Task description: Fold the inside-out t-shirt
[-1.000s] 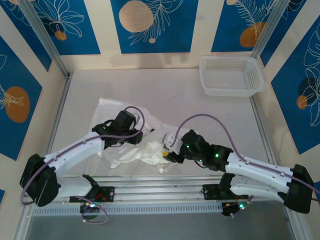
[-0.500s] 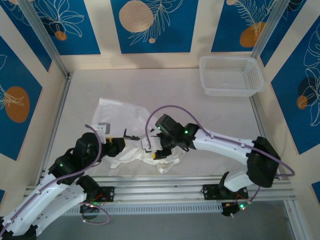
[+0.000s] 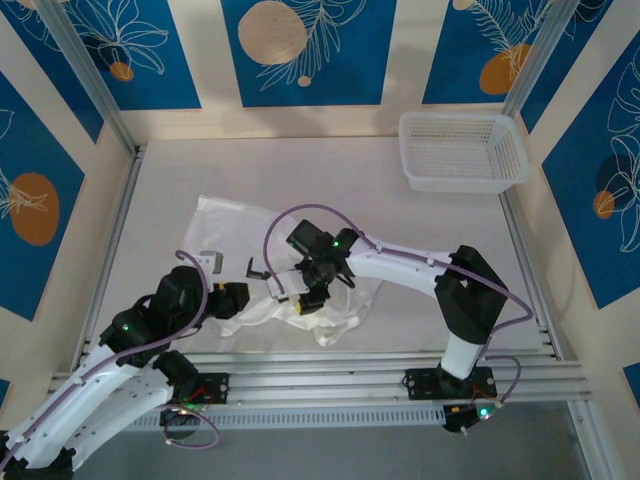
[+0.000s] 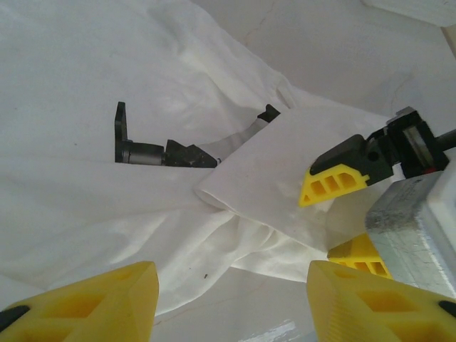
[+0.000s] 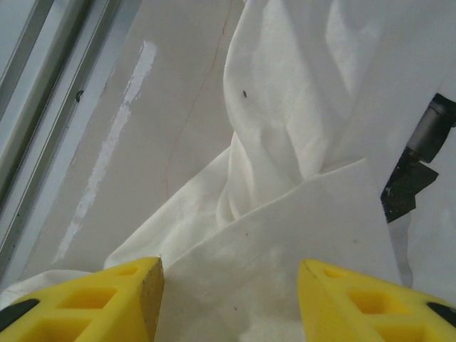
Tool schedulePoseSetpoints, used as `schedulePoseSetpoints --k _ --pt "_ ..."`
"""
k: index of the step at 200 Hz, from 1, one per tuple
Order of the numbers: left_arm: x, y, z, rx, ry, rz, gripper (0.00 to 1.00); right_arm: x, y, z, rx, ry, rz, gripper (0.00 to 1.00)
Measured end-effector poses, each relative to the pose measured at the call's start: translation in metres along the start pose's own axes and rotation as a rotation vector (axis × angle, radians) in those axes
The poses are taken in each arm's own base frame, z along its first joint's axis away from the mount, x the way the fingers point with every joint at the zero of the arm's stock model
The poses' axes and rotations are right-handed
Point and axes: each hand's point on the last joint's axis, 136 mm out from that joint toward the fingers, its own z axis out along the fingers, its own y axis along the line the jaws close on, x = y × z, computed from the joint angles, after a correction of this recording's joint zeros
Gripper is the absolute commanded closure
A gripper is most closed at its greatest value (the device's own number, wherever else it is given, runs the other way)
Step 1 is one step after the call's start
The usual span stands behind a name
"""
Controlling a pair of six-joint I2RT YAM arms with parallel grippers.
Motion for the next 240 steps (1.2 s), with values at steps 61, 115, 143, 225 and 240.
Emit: schedulePoseSetpoints --k 61,115,143,225,240 --pt "0.002 0.001 0.001 -0.001 0.007 0.000 0.42 0.005 -0.001 0.007 -0.007 0.018 -0.028 0.76" --pt "0.007 0.003 0.004 -0.008 0.018 0.000 0.41 0.001 -0.006 0.010 0.021 -0.001 -0.056 1.00" --pt "0.013 -0.003 0.011 0.039 0.038 -0.034 0.41 0.000 -0.003 0.009 0.039 -0.031 -0.051 0.84" --pt "0.081 -0.044 0.056 0.417 0.187 -0.668 0.47 -0.024 -0.001 -0.085 0.498 -0.382 0.154 0.50" --pt "0.076 -0.045 0.058 0.431 0.175 -0.725 0.45 -0.028 -0.001 -0.098 0.541 -0.430 0.193 0.48"
